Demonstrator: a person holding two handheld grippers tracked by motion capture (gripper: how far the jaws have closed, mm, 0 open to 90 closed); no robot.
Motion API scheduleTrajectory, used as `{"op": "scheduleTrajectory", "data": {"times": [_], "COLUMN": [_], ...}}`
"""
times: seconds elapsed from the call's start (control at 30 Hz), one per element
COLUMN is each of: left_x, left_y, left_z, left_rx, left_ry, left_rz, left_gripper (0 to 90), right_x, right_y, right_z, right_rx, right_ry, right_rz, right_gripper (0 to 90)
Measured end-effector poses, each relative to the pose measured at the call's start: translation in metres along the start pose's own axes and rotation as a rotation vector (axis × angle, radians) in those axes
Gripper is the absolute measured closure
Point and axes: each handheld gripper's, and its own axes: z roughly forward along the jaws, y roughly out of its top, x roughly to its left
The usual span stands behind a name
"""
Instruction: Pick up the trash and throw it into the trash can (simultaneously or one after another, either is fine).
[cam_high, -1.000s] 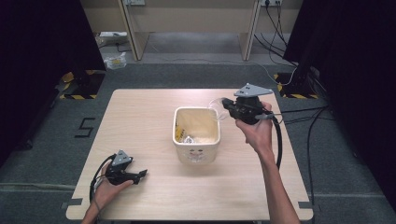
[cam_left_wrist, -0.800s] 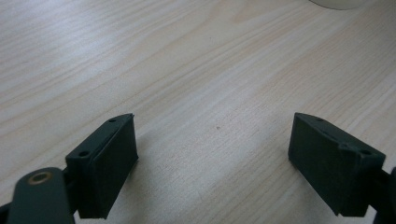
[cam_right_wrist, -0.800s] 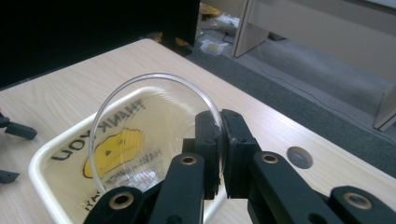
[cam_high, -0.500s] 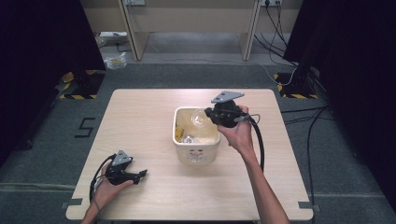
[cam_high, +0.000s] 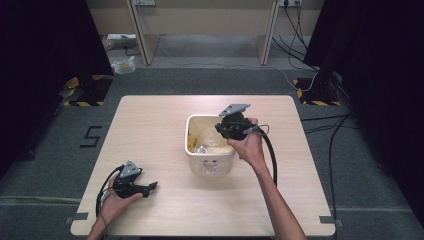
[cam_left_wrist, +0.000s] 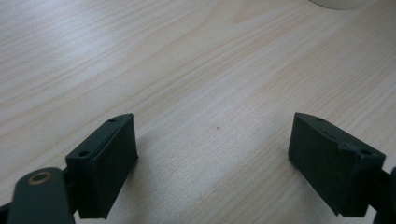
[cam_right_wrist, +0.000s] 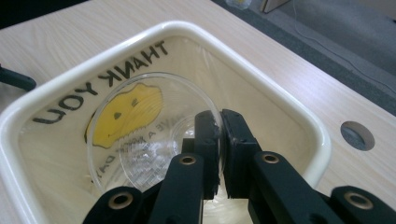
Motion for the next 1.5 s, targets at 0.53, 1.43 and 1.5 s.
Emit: {"op": "scheduleTrajectory", "data": {"times": [0.53,1.43,1.5], "left_x": [0.000,0.000,0.000], "left_y": [0.000,0.000,0.000], "left_z": [0.000,0.000,0.000], "left_rx": [0.000,-0.001,0.000], "left_ry": [0.000,0.000,0.000], "left_rz": [0.000,0.000,0.000], "left_gripper": [14.2,14.2,14.2], "right_x": [0.002,-0.045,-0.047], "right_y": [-0.001,-0.030,-0.032], "right_z": [0.001,-0.064,-0.066], "right_rx": [0.000,-0.157,-0.159], "right_ry": [0.000,-0.155,-0.157], "right_rz": [0.021,0.197,0.203], "right_gripper": [61.4,30.4,29.7]}}
